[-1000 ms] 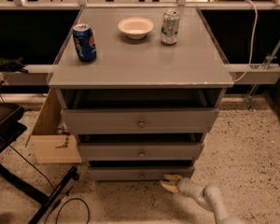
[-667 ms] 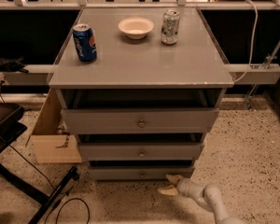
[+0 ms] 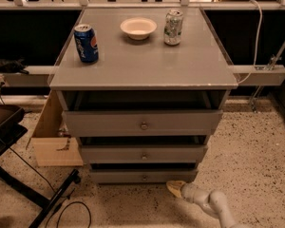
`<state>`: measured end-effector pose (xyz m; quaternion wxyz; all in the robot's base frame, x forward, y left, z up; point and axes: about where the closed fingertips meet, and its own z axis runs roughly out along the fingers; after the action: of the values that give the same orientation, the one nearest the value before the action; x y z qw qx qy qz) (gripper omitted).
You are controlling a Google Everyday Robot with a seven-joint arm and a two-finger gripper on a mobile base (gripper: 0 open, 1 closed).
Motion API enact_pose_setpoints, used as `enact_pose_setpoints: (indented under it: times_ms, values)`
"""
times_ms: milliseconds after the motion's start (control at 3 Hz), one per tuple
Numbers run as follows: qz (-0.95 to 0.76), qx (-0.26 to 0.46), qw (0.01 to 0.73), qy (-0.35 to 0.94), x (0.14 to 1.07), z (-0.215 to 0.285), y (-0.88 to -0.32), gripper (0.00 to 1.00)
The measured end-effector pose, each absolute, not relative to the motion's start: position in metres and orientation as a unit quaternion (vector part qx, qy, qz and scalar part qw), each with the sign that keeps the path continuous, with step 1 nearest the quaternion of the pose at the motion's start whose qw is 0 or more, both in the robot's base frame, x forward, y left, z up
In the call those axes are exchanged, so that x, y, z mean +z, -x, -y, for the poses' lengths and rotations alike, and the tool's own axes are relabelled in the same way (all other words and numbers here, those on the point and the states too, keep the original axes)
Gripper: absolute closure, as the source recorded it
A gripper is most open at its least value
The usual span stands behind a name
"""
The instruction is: Close bottom drawer
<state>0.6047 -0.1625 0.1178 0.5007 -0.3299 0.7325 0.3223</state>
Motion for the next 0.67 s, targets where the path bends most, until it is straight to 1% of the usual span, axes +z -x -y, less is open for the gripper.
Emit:
enact_pose_setpoints:
  times_ms: [333, 667]
  values:
    - [-0.732, 0.306, 0.502, 0.345, 0.125, 0.182, -0.579, 1.0]
    - [-0.743, 0.259, 0.496, 0.368, 0.144, 0.23, -0.545, 1.0]
